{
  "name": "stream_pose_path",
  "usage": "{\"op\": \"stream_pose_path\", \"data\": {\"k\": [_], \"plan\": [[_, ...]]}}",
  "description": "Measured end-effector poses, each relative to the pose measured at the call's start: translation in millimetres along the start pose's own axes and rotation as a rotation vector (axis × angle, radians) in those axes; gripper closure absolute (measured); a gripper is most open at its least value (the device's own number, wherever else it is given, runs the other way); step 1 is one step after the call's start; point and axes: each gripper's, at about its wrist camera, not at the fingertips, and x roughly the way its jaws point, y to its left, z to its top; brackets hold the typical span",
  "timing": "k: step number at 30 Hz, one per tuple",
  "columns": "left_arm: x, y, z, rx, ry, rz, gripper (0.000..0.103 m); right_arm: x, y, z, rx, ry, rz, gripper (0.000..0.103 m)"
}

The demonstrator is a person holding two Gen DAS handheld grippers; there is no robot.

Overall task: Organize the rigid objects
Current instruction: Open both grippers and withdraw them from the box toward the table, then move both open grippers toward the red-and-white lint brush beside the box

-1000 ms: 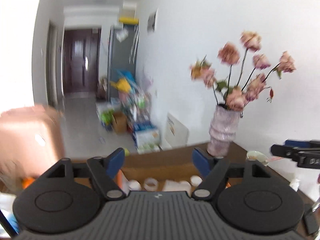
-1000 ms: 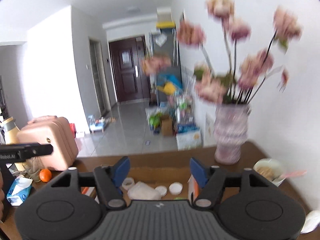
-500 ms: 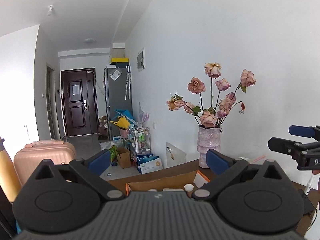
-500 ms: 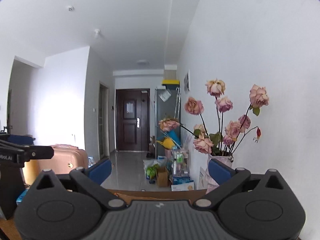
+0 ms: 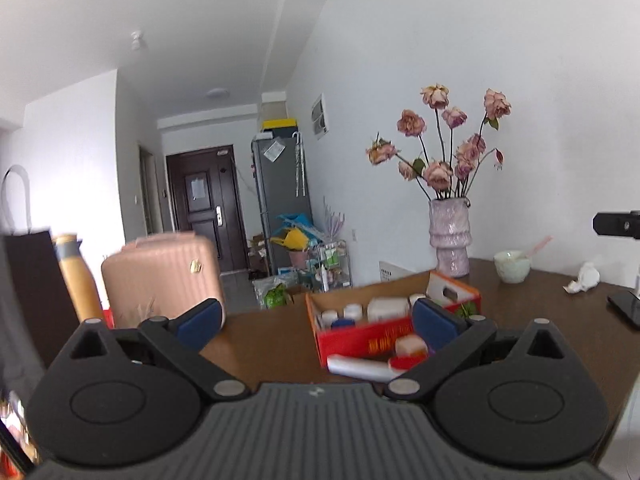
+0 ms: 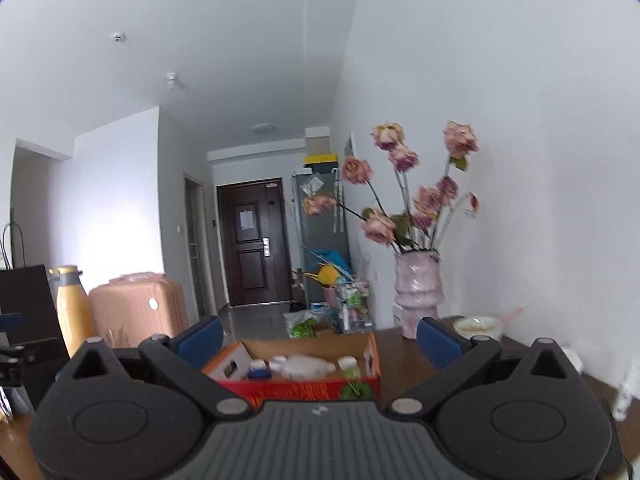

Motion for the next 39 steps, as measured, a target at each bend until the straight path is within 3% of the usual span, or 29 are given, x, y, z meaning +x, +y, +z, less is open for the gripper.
{"op": "stream_pose_path", "data": {"k": [5, 11, 13, 18, 24, 32, 39], "plan": [[-43, 9, -40, -0.081, 0.064, 0.029, 0.0, -33, 15, -47, -0.074, 0.044, 0.019, 0.0], [-64, 8, -68, -0.057, 0.108, 0.041, 0.0, -58, 32, -83, -0.045, 0.097, 0.074, 0.0], [-61, 5, -71, -0.058, 0.109, 0.03, 0.0, -61, 35, -92, -0.043, 0.083, 0.073, 0.0], [-50, 4, -84, -0.057, 0.14, -0.003, 0.0, -55, 39, -110, -0.035, 0.064, -0.028, 0.0], [-27, 8, -97, -0.069, 0.225, 0.001, 0.0, -41, 45, -122, -0.033, 0.101, -0.004, 0.0], [-6, 0, -97, -0.063, 0.242, -0.036, 0.0, -26, 52, -124, -0.104, 0.109, -0.007, 0.0], [12, -8, -97, -0.055, 0.27, -0.06, 0.0, -12, 44, -125, -0.077, 0.128, -0.008, 0.0]]}}
